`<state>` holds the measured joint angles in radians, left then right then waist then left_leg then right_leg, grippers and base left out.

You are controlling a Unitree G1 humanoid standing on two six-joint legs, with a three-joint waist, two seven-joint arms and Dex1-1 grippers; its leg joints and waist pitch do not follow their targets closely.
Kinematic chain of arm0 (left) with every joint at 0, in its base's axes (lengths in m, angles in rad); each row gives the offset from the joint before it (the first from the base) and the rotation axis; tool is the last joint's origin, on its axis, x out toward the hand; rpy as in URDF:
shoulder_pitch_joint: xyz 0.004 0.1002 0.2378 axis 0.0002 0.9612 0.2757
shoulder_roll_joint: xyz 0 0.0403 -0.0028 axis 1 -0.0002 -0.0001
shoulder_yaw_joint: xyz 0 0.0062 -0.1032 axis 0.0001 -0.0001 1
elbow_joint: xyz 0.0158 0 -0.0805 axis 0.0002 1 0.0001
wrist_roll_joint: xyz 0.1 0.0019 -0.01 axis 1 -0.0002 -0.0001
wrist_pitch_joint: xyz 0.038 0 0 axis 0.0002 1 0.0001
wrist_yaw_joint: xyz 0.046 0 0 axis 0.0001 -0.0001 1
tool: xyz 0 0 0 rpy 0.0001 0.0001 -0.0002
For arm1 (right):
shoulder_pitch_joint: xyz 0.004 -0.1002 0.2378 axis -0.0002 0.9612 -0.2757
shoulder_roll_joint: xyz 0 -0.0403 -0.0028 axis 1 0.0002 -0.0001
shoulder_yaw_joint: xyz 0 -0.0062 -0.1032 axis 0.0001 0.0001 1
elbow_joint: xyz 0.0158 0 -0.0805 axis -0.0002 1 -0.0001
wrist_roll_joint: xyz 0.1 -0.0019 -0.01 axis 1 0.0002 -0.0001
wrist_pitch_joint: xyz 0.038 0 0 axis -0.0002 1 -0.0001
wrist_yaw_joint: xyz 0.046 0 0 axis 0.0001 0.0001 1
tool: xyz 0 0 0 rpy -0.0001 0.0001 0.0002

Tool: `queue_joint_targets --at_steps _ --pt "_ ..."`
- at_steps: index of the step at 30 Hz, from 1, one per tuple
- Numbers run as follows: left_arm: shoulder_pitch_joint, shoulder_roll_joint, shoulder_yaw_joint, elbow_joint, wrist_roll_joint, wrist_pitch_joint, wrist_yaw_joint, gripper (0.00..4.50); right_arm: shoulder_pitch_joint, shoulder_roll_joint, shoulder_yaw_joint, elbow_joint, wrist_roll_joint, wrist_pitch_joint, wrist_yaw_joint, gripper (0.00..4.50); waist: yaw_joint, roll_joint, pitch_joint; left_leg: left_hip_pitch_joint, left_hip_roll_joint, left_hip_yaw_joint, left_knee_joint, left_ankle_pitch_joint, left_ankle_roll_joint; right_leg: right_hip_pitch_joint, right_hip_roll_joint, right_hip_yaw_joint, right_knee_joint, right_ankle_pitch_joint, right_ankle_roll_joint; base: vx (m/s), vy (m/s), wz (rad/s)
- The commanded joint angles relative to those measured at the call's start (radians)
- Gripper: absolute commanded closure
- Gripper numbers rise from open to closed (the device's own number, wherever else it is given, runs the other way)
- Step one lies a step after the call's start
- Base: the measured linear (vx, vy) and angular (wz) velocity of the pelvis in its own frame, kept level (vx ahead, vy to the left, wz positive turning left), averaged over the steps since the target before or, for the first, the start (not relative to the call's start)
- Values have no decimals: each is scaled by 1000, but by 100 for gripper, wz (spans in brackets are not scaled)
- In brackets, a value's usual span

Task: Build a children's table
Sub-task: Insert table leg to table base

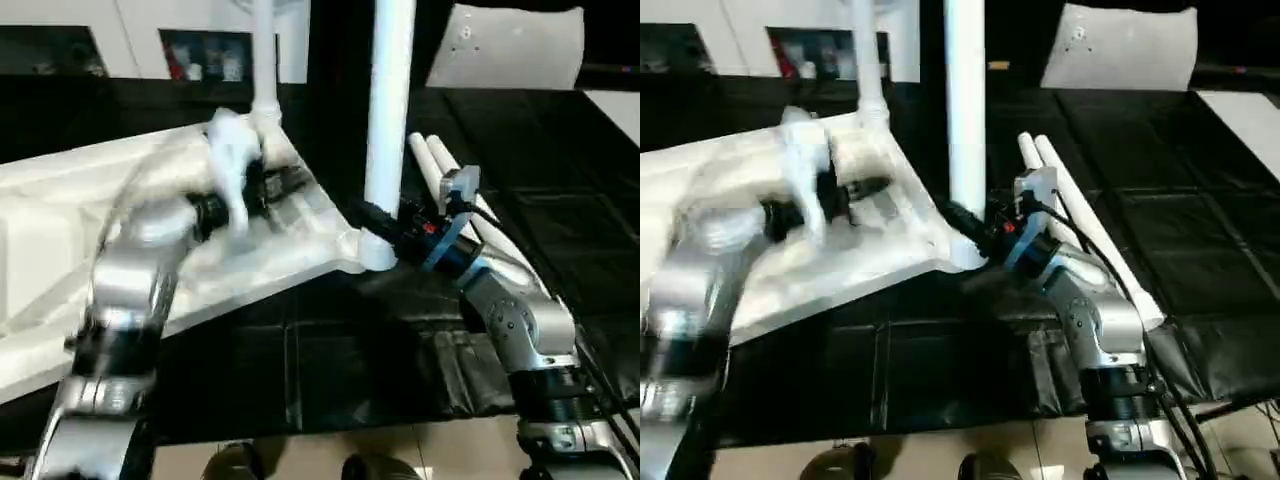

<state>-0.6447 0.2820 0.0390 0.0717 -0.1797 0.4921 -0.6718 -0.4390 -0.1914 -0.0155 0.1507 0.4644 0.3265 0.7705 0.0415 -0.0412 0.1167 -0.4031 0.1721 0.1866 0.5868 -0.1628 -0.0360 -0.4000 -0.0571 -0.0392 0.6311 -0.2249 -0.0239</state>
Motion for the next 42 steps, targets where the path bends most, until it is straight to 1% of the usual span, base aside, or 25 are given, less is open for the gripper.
queue_joint_targets --at_steps 1,2,3,7,9,12,15,16,19,21,23,25,26,27,29,30,31,32,33,34,36,38,40,41,42 --pt "-42 -38 12 46 22 37 97 273 7 -5 24 -31 -18 16 -8 259 4 -3 -83 29 59 -18 -55 -60 88 55 -85 48 -62 37 -248 0 0 0" --pt "-42 -38 12 46 22 37 97 273 7 -5 24 -31 -18 16 -8 259 6 -1 -84 30 59 -20 -54 -54 90 54 -86 47 -64 38 -247 0 0 0" --pt "-79 -73 -10 29 20 56 116 273 4 -4 40 -25 -38 18 -19 259 7 -6 -86 28 59 -20 -53 -42 93 56 -85 47 -61 49 -250 0 0 0" --pt "-102 -110 -47 -27 -3 88 104 273 -2 -8 55 -13 -65 20 -35 259 15 -7 -90 26 59 -19 -48 -9 112 57 -88 47 -56 94 -260 0 0 0" --pt "-110 -125 -71 -66 -23 107 92 273 -4 -12 63 -7 -78 20 -40 259 19 -11 -92 26 58 -17 -46 2 122 56 -86 47 -53 114 -263 0 0 0" --pt "-118 -143 -103 -121 -49 133 77 273 -5 -15 71 5 -96 15 -49 259 22 -9 -92 25 58 -18 -44 6 125 57 -87 46 -52 114 -263 0 0 0" --pt "-128 -168 -143 -214 -101 194 54 273 -13 -15 78 27 -119 12 -73 259 24 -11 -91 24 59 -18 -43 4 124 57 -87 46 -52 106 -270 0 0 0" --pt "-128 -169 -146 -217 -101 196 53 273 -14 -16 78 29 -120 12 -74 259 24 -11 -90 24 59 -18 -43 1 122 57 -86 45 -52 100 -271 0 0 0" --pt "-121 -174 -178 -237 -92 188 42 273 -26 -14 78 47 -133 6 -91 259 23 -13 -88 23 58 -18 -44 -17 115 58 -86 46 -58 60 -254 0 0 0" --pt "-117 -177 -189 -239 -91 183 43 273 -35 -9 75 57 -140 2 -98 259 20 -12 -86 23 56 -19 -46 -33 103 56 -83 45 -61 28 -240 0 0 0" --pt "-120 -179 -192 -239 -90 178 47 273 -43 -6 72 63 -144 -1 -104 259 17 -11 -86 24 56 -19 -46 -44 96 56 -83 45 -64 12 -236 0 0 0" --pt "-123 -184 -185 -236 -91 170 56 273 -50 -3 68 63 -139 1 -106 259 18 -11 -86 25 56 -18 -46 -44 94 55 -82 46 -64 17 -233 0 0 0" --pt "-125 -185 -177 -232 -91 167 68 273 -53 -2 67 63 -137 1 -106 259 19 -9 -87 25 56 -19 -46 -41 94 56 -81 46 -62 28 -233 0 0 0" --pt "-132 -178 -142 -196 -82 162 97 273 -56 -1 59 59 -128 3 -105 259 18 -10 -87 24 56 -19 -45 -35 95 56 -81 45 -60 42 -235 0 0 0" --pt "-133 -177 -136 -191 -81 162 101 245 -56 0 57 58 -127 4 -105 259 18 -10 -87 24 55 -19 -45 -36 99 56 -81 45 -60 48 -235 0 0 0" --pt "-132 -152 -127 -164 -59 138 103 239 -55 -5 54 57 -129 -3 -103 259 19 -7 -87 24 54 -19 -45 -42 98 55 -80 45 -63 38 -231 0 0 0" --pt "-132 -152 -127 -164 -59 138 103 239 -55 -5 54 57 -129 -3 -103 259 17 -8 -86 25 54 -18 -46 -44 97 54 -80 46 -63 35 -230 0 0 0" --pt "-126 -126 -126 -147 -47 122 92 239 -53 -9 48 57 -126 -4 -104 259 19 -7 -87 25 54 -20 -45 -43 96 55 -80 45 -62 36 -225 0 0 0" --pt "-117 -93 -125 -121 -22 98 87 219 -51 -16 42 60 -129 -10 -107 259 18 -6 -88 25 53 -21 -46 -39 95 54 -79 45 -61 39 -221 0 0 0" --pt "-106 -66 -123 -99 -7 85 82 219 -48 -23 35 64 -132 -13 -112 259 16 -4 -86 25 53 -20 -47 -40 93 54 -78 45 -61 40 -218 0 0 0" --pt "-72 -2 -136 -62 27 69 60 196 -38 -43 21 74 -143 -19 -128 259 15 -1 -88 28 54 -21 -47 -38 83 52 -78 45 -59 44 -213 0 0 0" --pt "-49 35 -154 -50 47 71 42 196 -31 -53 12 77 -147 -21 -136 259 14 2 -88 29 54 -19 -47 -26 78 52 -76 45 -55 68 -221 0 0 0" --pt "-31 56 -164 -49 44 80 22 196 -27 -59 5 77 -148 -21 -139 259 19 4 -91 33 56 -20 -46 -18 78 50 -77 44 -52 92 -231 0 0 0" --pt "-15 71 -170 -51 36 90 4 195 -23 -65 0 76 -147 -20 -141 259 20 3 -89 31 56 -19 -47 -19 82 50 -79 45 -51 96 -239 0 0 0" --pt "6 86 -180 -55 31 94 -14 195 -17 -71 -5 73 -147 -20 -141 259 21 5 -88 32 56 -19 -48 -26 82 49 -79 45 -52 89 -243 0 0 0"
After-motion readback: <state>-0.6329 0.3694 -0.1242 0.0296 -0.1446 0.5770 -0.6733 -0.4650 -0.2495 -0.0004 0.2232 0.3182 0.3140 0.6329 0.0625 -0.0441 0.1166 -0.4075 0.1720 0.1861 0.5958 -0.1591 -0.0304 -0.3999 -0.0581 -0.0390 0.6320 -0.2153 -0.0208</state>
